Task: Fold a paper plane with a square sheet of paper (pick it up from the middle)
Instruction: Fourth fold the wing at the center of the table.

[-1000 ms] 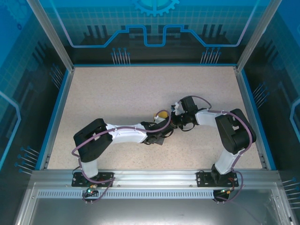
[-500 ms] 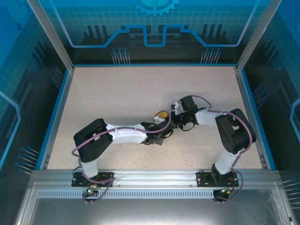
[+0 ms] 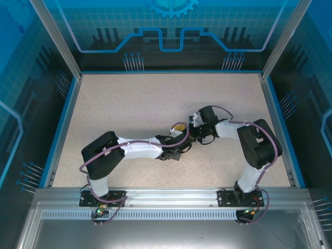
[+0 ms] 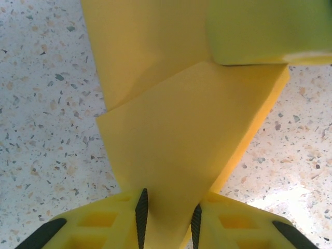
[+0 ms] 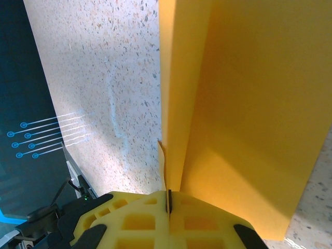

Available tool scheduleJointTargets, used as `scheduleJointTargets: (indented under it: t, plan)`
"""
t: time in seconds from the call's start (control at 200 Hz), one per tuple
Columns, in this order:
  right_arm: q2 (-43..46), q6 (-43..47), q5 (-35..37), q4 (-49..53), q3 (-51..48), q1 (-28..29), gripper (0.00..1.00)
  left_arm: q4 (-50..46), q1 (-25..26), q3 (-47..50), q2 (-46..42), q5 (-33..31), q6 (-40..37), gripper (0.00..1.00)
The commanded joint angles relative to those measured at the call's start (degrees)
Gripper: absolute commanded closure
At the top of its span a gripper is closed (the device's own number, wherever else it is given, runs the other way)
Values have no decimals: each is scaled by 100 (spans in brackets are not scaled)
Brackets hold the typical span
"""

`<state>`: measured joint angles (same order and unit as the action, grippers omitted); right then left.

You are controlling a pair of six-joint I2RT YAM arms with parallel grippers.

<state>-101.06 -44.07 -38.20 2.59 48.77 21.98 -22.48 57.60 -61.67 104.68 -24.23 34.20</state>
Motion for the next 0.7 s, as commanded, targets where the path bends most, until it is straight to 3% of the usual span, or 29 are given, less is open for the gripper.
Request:
scheduleJointTargets:
  t: [0.0,0.435,0.695]
  plan:
    - [-100,35,-113,154,110,12,96,-102,49,54,-171,-83,59,70]
    - [54,55,23,318,130,0,91,-59,57,167,-181,-100,143,90]
    - [324,144,143,605,133,-66,77,-29,54,142,-113,-29,193,93]
